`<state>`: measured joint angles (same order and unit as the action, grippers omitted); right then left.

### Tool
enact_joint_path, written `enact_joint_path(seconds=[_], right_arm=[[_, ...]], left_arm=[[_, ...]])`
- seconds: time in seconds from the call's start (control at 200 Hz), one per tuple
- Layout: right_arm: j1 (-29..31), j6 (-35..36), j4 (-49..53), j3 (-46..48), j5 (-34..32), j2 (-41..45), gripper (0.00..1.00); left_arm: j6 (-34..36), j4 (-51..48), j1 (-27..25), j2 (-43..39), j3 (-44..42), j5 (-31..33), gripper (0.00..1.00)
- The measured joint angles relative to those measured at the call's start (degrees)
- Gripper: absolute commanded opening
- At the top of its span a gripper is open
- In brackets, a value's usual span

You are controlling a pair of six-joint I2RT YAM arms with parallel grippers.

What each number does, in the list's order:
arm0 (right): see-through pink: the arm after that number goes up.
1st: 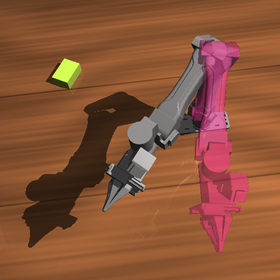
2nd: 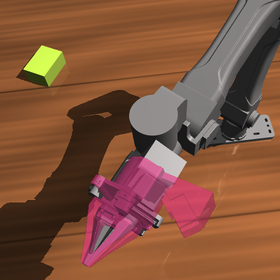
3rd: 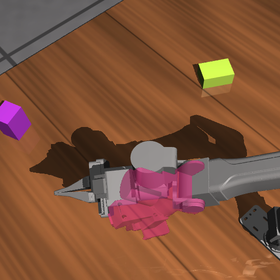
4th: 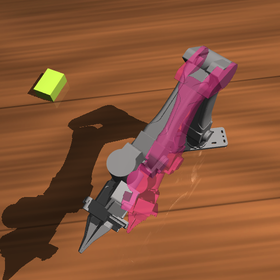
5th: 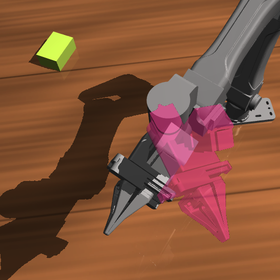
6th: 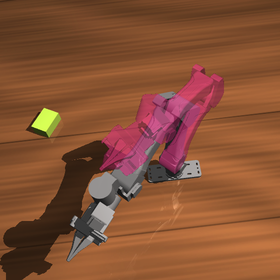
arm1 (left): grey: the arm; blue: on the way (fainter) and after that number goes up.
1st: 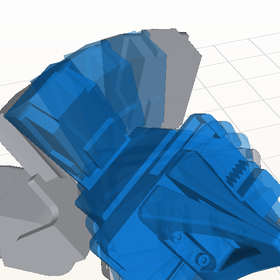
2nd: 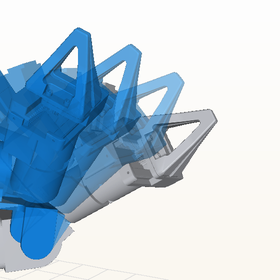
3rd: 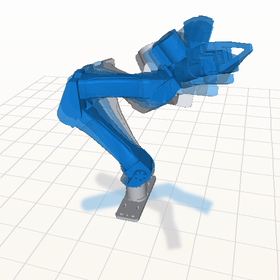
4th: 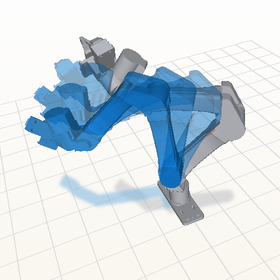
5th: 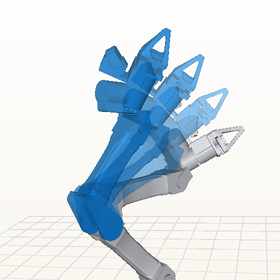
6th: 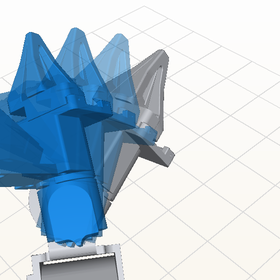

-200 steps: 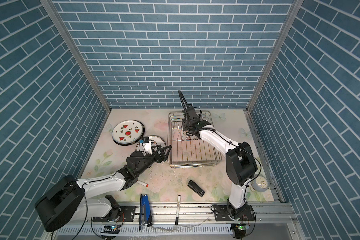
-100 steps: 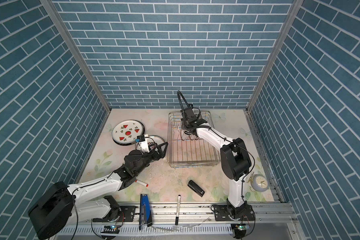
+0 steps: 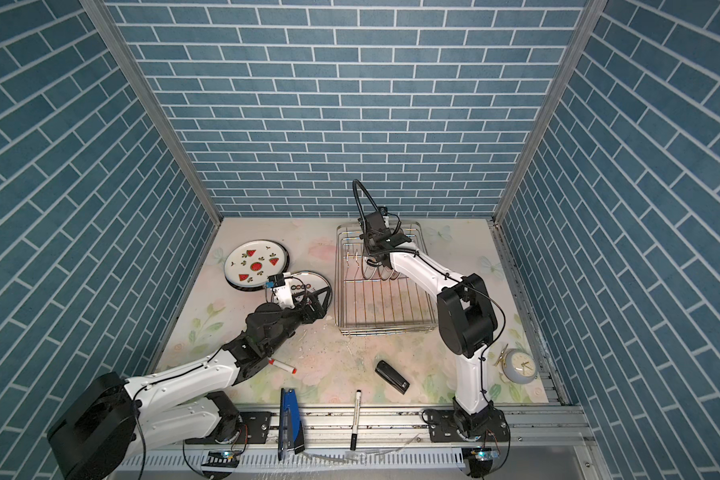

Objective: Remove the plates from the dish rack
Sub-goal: 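Grasp the nearest sunburst-print plate in the rack with the right gripper, then lift the sunburst plate out of the rack and swing it toward the left gripper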

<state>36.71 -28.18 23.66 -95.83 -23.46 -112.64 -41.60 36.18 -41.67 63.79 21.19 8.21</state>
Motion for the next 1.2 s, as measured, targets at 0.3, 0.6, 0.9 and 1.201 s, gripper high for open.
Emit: enact_joint_path(seconds=[0.3,0.6,0.9,1.201], right_arm=[[2.4,3.1,0.3,-1.5,-7.6,0.5,0.05],[4.7,8.1,-3.7,8.1,-9.9,14.6,0.04],[3.4,10.0,-14.5,28.5,-0.9,35.6,0.00],[-5.8,5.8,-21.5,43.9,19.4,51.9,0.00]], left_arm=[[0.0,-0.7,0.0,-0.5,-0.1,0.4,1.00],[0.0,-0.6,0.0,-0.5,0.1,-1.2,1.00],[2.2,4.4,0.0,-0.5,0.1,-9.1,1.00],[2.8,9.5,0.0,-1.2,0.2,-16.9,1.00]])
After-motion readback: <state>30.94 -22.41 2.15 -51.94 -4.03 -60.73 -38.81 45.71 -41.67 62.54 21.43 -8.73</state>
